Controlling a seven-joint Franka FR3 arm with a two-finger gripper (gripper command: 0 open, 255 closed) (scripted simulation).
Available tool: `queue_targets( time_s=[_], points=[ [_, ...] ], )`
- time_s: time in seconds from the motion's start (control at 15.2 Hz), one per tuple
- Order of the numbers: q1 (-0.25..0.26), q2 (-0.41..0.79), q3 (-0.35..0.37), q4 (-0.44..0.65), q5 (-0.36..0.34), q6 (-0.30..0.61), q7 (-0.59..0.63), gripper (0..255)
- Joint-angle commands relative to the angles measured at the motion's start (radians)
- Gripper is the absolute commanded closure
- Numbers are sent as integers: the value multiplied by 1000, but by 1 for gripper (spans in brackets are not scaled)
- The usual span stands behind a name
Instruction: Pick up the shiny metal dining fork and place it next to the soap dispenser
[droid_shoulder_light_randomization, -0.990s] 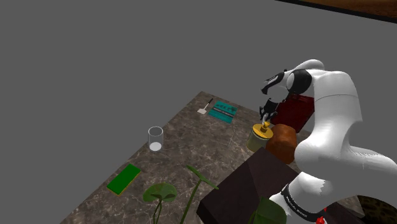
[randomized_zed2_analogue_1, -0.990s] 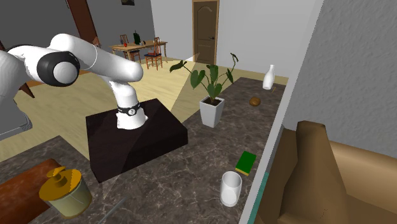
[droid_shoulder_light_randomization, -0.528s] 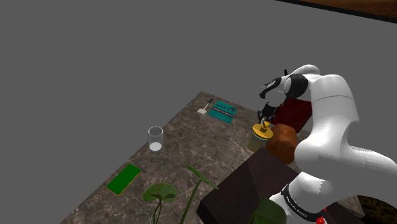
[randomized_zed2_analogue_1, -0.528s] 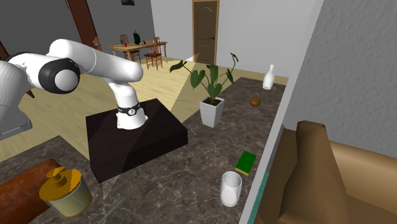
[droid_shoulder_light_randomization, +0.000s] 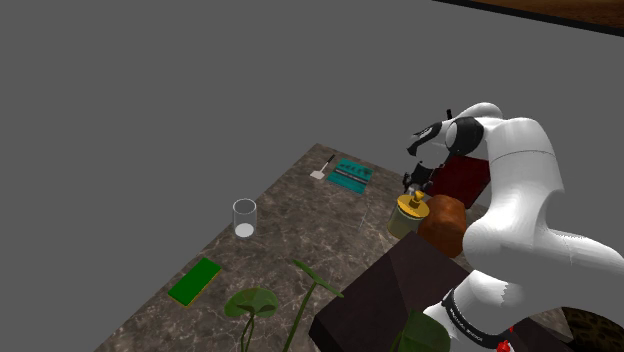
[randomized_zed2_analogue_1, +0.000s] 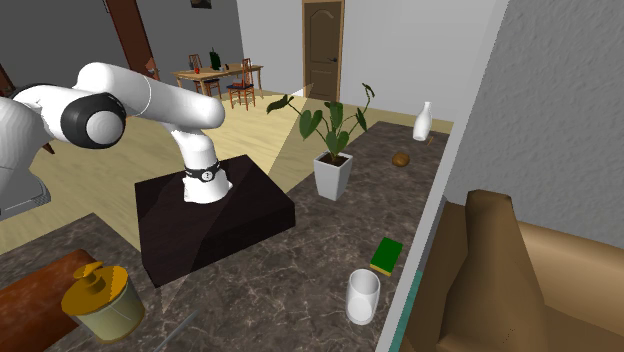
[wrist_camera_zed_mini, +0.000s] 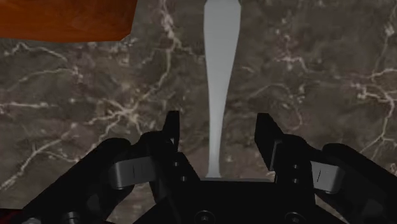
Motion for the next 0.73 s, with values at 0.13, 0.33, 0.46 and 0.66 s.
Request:
queue_targets(
  time_s=[0.13, 0.33, 0.46, 0.66],
  points=[
    [0, 0, 0, 0, 0, 0, 0, 0],
    [1, -22, -3, -4, -2, -18, 1, 0],
    [3, -64, -9, -8, -8, -56, 3, 0],
    [3, -79, -11, -7, -10, -72, 4, 0]
  ],
)
